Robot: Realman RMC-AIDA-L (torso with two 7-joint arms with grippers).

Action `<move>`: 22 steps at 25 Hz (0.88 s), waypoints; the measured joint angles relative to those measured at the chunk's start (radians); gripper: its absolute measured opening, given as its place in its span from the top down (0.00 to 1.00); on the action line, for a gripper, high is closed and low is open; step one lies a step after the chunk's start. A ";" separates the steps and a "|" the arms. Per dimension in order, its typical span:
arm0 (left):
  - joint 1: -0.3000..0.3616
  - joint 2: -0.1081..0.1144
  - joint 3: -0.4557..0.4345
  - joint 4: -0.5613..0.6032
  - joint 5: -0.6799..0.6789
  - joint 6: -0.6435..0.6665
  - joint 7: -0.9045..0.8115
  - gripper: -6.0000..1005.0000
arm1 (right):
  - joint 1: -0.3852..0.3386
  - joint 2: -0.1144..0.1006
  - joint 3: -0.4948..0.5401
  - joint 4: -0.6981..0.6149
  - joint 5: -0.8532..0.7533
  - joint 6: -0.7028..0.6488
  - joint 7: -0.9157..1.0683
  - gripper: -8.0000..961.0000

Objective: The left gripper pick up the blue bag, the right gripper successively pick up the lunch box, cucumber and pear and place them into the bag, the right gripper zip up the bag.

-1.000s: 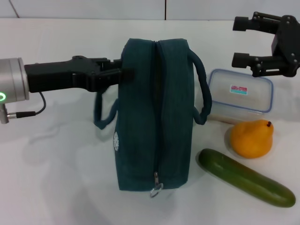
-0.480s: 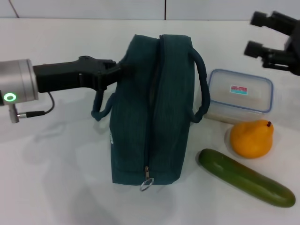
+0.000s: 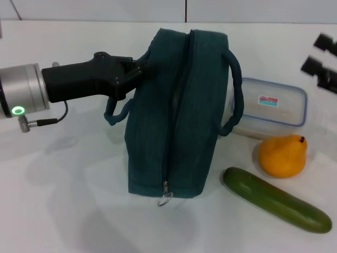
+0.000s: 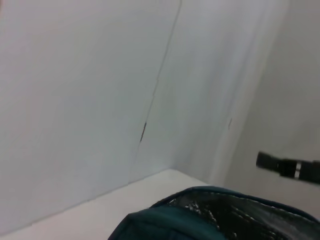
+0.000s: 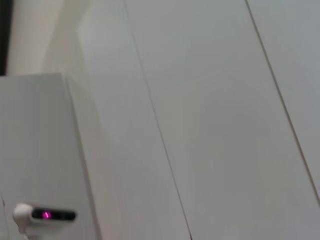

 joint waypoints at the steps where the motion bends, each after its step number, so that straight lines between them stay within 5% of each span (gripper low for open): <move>1: -0.001 0.000 0.002 -0.013 -0.013 0.001 0.032 0.94 | -0.009 0.000 0.000 0.002 -0.014 0.006 0.000 0.12; 5: -0.007 0.001 -0.002 -0.055 -0.068 -0.003 0.096 0.95 | -0.017 -0.009 -0.003 0.009 -0.057 0.012 0.007 0.12; 11: -0.027 0.003 -0.006 -0.159 -0.158 -0.045 0.166 0.95 | -0.026 -0.055 0.002 0.009 -0.198 0.019 0.008 0.12; 22: -0.075 0.007 -0.035 -0.232 -0.143 -0.136 0.020 0.95 | -0.045 -0.115 0.005 0.005 -0.347 -0.003 -0.131 0.12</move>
